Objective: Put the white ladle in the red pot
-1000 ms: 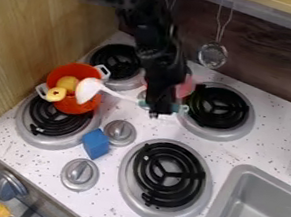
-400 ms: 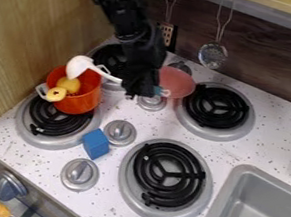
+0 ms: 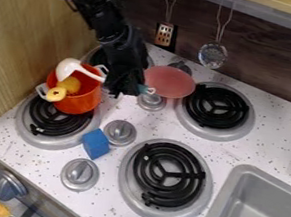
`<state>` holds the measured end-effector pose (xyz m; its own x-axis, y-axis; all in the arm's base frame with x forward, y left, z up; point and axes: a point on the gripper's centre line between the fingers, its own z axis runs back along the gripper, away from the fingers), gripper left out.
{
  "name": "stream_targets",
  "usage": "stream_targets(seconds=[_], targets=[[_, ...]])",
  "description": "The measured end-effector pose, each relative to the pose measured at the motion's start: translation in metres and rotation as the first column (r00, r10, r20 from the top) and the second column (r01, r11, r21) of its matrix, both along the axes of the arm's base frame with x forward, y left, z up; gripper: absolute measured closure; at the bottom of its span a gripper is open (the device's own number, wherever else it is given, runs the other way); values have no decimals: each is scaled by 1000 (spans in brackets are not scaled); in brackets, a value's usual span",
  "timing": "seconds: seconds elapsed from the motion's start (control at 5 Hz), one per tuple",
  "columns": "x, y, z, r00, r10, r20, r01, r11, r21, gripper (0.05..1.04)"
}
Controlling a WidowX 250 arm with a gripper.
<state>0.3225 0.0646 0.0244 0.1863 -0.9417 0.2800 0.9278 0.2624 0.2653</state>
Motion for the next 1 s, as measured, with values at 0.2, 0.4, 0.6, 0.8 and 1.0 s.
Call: stream_targets(seconds=[0.2, 0.4, 0.6, 0.8, 1.0], targets=[[1, 5, -4, 1000, -5, 6, 5, 1000, -13, 858], [1, 9, -2, 1000, 3, 5, -3, 1000, -23, 858], [1, 9, -1, 999, 38, 3, -38, 998, -45, 820], [-2, 8, 1, 995, 96, 12, -96, 994, -53, 531], [-4, 6, 6, 993, 112, 30, -110, 992, -61, 221]])
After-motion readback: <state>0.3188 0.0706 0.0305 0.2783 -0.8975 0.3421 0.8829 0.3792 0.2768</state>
